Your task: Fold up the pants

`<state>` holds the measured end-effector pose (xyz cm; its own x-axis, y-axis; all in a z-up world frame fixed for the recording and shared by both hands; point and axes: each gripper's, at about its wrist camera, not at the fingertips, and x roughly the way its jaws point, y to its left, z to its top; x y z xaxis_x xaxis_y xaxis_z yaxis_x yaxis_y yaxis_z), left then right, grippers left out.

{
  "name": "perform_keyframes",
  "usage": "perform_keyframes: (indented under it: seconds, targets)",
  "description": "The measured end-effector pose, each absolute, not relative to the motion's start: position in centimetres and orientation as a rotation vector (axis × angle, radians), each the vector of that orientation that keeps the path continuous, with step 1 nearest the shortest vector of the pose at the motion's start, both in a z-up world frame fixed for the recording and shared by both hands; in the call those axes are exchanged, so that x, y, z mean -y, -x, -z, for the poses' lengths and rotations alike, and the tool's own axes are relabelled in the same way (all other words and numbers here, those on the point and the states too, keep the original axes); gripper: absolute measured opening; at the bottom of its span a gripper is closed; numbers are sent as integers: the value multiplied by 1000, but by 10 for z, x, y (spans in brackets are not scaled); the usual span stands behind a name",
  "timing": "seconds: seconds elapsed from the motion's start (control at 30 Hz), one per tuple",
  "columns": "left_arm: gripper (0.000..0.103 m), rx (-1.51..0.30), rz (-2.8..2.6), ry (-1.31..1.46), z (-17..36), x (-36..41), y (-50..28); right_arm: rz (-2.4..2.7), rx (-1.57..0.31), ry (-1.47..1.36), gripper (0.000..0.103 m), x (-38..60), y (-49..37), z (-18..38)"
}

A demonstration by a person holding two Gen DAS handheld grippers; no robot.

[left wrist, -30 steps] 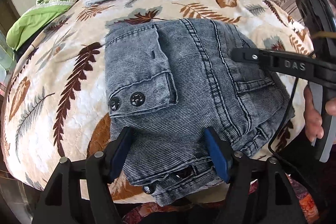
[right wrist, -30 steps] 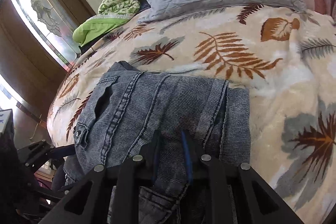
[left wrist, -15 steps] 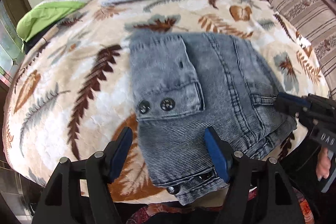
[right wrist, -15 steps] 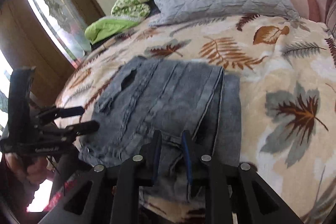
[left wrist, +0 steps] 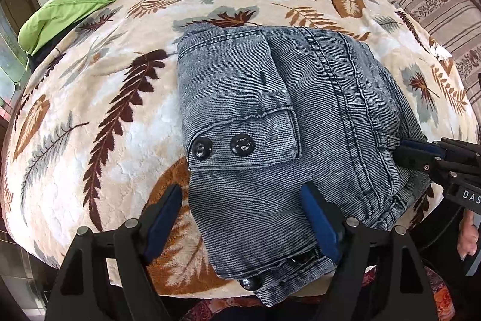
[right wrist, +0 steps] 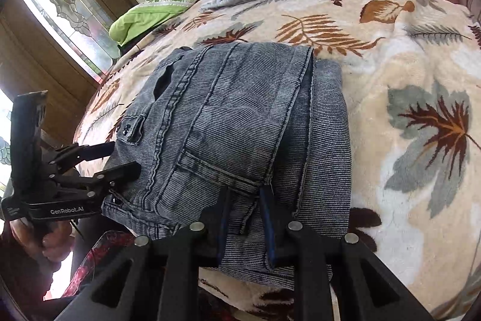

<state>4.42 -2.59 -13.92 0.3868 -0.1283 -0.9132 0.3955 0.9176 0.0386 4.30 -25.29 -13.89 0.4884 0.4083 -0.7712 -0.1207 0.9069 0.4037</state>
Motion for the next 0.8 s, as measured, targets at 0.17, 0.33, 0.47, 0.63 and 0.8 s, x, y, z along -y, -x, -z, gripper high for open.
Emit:
perform_keyframes:
  seconds: [0.17,0.33,0.47,0.63,0.8]
  targets:
    - [82,-1138,330,-272,127,26,-47,-336,-1027,-363,23,258,-45,138]
    - [82,-1050,328,-259,95,23,-49,-349,-978,-344,24,259,-39,126]
    - [82,-1026,338,-248,82,27,-59,-376,-879,-379,24,262,-33,110]
    - [82,-1058,345,-251,91,42,-78,-313,-819,-436,24,272,-34,104]
    - [82,-1119,360,-283,117,61,-89,-260,-847,-474,24,280,-47,111]
